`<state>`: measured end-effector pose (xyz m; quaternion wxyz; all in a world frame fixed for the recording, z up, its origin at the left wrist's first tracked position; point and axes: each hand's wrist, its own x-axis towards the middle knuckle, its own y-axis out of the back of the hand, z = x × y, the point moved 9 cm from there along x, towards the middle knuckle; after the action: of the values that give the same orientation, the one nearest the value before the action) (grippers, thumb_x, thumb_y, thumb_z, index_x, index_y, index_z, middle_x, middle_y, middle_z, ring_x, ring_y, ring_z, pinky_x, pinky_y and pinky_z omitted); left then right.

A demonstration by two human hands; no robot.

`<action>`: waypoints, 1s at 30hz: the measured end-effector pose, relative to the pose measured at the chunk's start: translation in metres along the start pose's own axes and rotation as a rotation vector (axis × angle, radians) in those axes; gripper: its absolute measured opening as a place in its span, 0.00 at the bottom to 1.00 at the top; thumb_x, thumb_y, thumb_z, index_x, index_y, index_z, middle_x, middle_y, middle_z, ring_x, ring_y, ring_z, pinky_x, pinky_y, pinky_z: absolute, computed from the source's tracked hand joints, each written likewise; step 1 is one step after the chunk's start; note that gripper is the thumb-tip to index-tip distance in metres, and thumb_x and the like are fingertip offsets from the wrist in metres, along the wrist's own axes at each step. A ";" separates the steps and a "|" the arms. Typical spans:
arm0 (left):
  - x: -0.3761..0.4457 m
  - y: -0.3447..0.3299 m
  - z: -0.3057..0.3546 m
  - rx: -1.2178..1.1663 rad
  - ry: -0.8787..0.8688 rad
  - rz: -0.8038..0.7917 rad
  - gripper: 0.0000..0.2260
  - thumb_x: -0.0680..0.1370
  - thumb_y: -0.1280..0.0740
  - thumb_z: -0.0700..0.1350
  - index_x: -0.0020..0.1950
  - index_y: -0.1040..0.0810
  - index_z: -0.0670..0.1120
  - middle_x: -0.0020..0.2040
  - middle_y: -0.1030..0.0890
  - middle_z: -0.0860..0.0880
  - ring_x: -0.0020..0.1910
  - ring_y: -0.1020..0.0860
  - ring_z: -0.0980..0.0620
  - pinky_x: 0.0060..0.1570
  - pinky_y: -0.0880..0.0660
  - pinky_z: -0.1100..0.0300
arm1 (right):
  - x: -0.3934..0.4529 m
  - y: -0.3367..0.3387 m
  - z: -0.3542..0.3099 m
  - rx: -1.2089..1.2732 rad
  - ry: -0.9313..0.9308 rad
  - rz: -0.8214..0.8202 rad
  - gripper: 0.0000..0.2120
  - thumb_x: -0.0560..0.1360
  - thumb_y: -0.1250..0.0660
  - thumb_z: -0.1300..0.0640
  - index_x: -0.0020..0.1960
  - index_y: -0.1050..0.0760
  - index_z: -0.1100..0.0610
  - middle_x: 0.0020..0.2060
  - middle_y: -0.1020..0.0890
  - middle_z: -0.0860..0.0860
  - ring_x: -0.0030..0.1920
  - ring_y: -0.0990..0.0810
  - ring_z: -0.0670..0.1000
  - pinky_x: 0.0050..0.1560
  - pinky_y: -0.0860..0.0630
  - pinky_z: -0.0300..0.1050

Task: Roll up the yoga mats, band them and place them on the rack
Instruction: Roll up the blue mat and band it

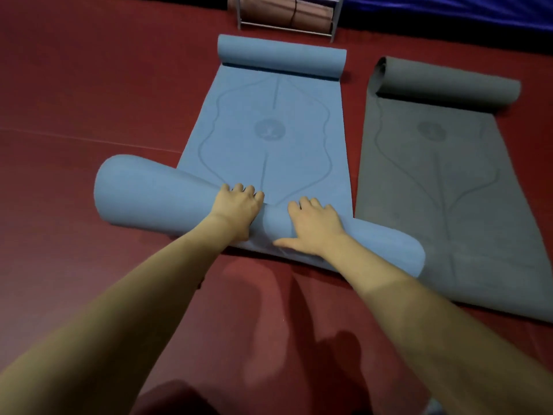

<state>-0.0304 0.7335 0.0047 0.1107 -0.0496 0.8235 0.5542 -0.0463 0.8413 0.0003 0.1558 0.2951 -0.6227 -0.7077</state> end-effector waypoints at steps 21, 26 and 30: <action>-0.116 -0.158 0.049 -0.376 -0.283 -0.048 0.31 0.75 0.36 0.62 0.67 0.39 0.42 0.60 0.33 0.41 0.46 0.22 0.37 0.38 0.31 0.52 | -0.082 -0.122 -0.112 -0.136 0.031 -0.020 0.34 0.76 0.42 0.36 0.67 0.41 0.63 0.54 0.22 0.56 0.51 0.18 0.57 0.44 0.26 0.51; -0.123 -0.209 0.059 -0.393 -0.355 -0.097 0.30 0.76 0.43 0.65 0.64 0.36 0.41 0.56 0.29 0.42 0.46 0.22 0.38 0.38 0.32 0.52 | -0.076 -0.178 -0.133 0.050 0.108 -0.071 0.29 0.75 0.40 0.36 0.60 0.37 0.60 0.55 0.26 0.55 0.52 0.20 0.57 0.44 0.28 0.51; -0.117 -0.238 0.062 -0.511 -0.335 -0.004 0.47 0.64 0.59 0.78 0.59 0.32 0.40 0.52 0.27 0.42 0.44 0.22 0.38 0.35 0.30 0.51 | -0.068 -0.204 -0.134 0.181 0.116 -0.114 0.26 0.75 0.38 0.38 0.61 0.35 0.59 0.57 0.27 0.54 0.59 0.26 0.55 0.48 0.30 0.50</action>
<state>0.1396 0.6948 -0.2048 0.2298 0.0146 0.6277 0.7436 0.1179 0.8115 -0.1898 0.1236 0.3834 -0.6563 -0.6380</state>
